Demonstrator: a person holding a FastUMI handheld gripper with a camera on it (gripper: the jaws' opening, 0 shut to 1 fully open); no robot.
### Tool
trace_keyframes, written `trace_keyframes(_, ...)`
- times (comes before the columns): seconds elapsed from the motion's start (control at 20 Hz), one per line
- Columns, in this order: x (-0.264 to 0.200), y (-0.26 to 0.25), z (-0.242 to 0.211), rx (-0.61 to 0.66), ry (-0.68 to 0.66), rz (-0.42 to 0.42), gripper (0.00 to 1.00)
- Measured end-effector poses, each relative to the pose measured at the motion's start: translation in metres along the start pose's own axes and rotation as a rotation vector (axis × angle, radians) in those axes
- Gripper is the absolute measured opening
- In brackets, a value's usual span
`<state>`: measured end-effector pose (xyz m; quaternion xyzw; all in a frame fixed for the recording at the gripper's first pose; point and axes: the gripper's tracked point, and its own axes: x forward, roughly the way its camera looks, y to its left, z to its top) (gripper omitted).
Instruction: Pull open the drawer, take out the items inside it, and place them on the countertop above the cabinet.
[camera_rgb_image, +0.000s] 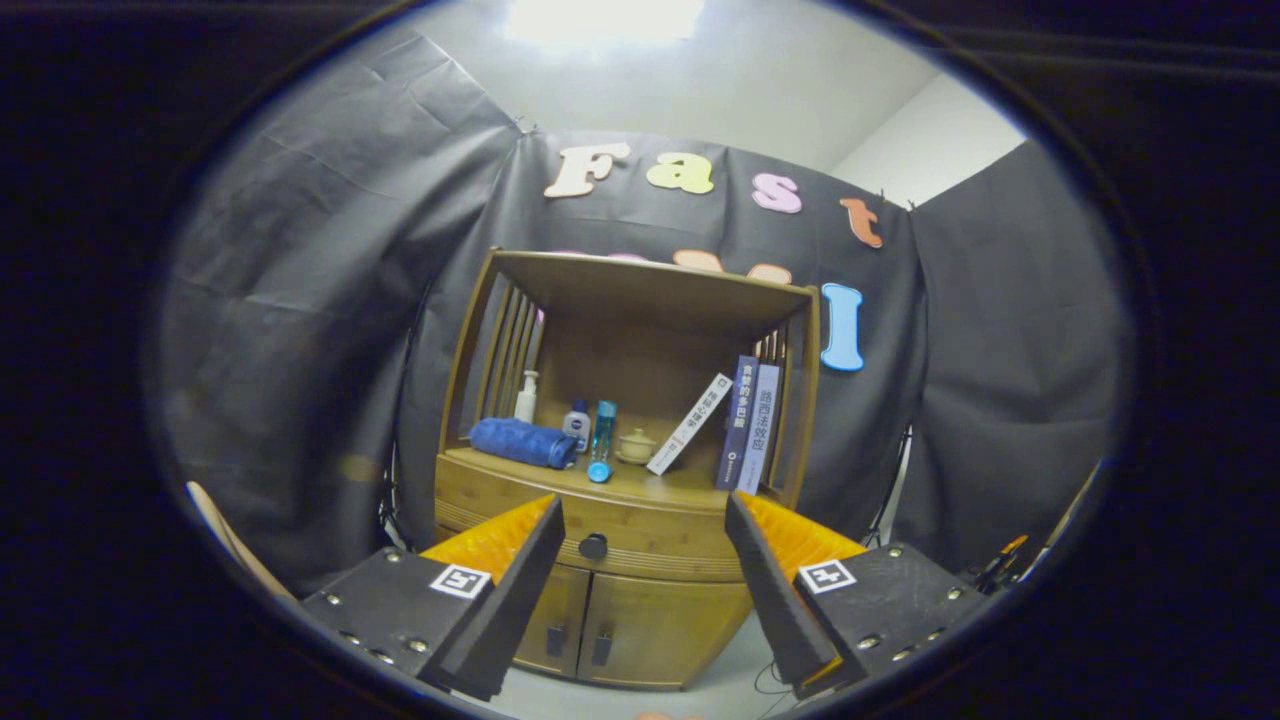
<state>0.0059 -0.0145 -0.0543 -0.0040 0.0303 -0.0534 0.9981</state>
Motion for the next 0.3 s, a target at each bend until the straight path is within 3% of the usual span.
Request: trace_keyframes(0.3,0.007,-0.018,0.006,0.054,-0.012,-0.035,0.96)
